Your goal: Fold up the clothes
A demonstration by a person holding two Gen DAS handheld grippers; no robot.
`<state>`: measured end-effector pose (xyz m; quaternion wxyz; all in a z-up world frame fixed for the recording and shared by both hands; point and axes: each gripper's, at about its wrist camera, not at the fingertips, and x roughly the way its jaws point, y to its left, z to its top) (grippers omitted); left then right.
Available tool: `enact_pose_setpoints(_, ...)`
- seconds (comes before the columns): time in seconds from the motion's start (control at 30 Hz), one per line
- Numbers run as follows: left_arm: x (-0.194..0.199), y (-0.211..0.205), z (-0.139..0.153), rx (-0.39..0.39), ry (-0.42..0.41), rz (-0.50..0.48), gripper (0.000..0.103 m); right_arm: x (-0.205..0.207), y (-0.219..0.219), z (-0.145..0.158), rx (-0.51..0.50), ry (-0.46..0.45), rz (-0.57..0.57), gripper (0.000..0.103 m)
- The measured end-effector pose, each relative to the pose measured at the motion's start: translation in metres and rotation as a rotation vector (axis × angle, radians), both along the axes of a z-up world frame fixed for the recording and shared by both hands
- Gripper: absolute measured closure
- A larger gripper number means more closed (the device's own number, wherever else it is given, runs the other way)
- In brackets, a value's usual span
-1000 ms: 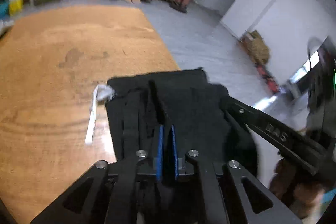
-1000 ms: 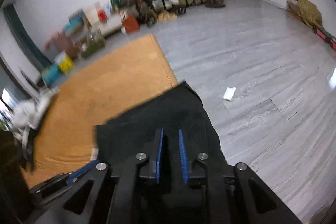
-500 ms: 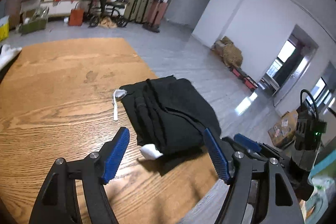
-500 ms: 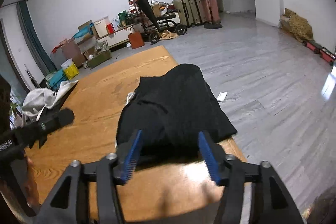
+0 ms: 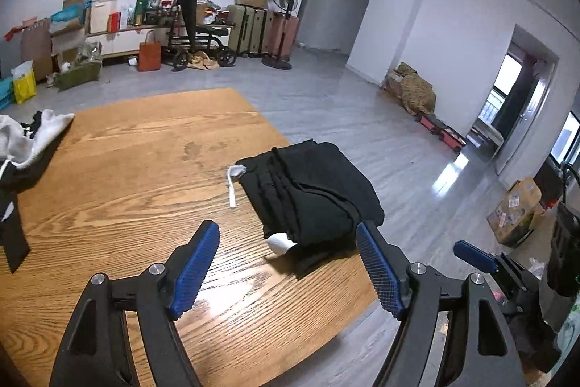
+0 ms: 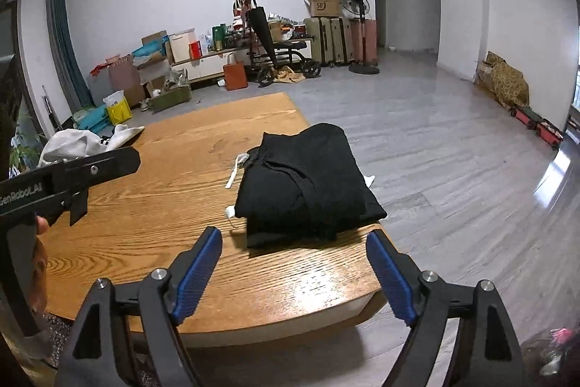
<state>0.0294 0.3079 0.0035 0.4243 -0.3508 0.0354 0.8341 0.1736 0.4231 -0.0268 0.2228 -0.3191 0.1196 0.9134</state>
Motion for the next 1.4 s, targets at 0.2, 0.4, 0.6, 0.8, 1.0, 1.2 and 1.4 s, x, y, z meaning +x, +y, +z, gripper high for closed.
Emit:
enact_pose_setpoints(0.2,0.003,0.001,-0.001,-0.023,0.008,0.004,0.024,0.006,-0.001,0.000,0.022,-0.001,-0.015,0.014)
enact_pose_setpoints(0.4,0.010,0.005,-0.001,-0.044,0.012,-0.014,0.024,0.008,-0.005,0.000,0.047,-0.013,-0.008,0.013)
enact_pose_setpoints(0.6,0.015,0.008,0.000,-0.033,0.002,-0.023,0.024,0.009,-0.009,0.000,0.073,-0.027,0.000,0.013)
enact_pose_setpoints(0.8,0.018,0.011,0.001,-0.028,-0.001,-0.039,0.024,0.011,-0.008,0.002,0.084,-0.025,-0.003,0.012)
enact_pose_setpoints(1.0,0.018,0.016,0.001,-0.040,-0.025,-0.022,0.024,0.010,-0.008,0.004,0.092,-0.036,0.004,0.012)
enact_pose_setpoints(1.2,0.019,0.021,0.001,-0.076,-0.016,-0.006,0.024,0.010,-0.006,0.008,0.086,-0.036,0.017,0.012)
enact_pose_setpoints(1.4,0.020,0.025,0.003,-0.097,-0.027,-0.019,0.024,0.009,-0.006,0.011,0.073,-0.050,0.032,0.012)
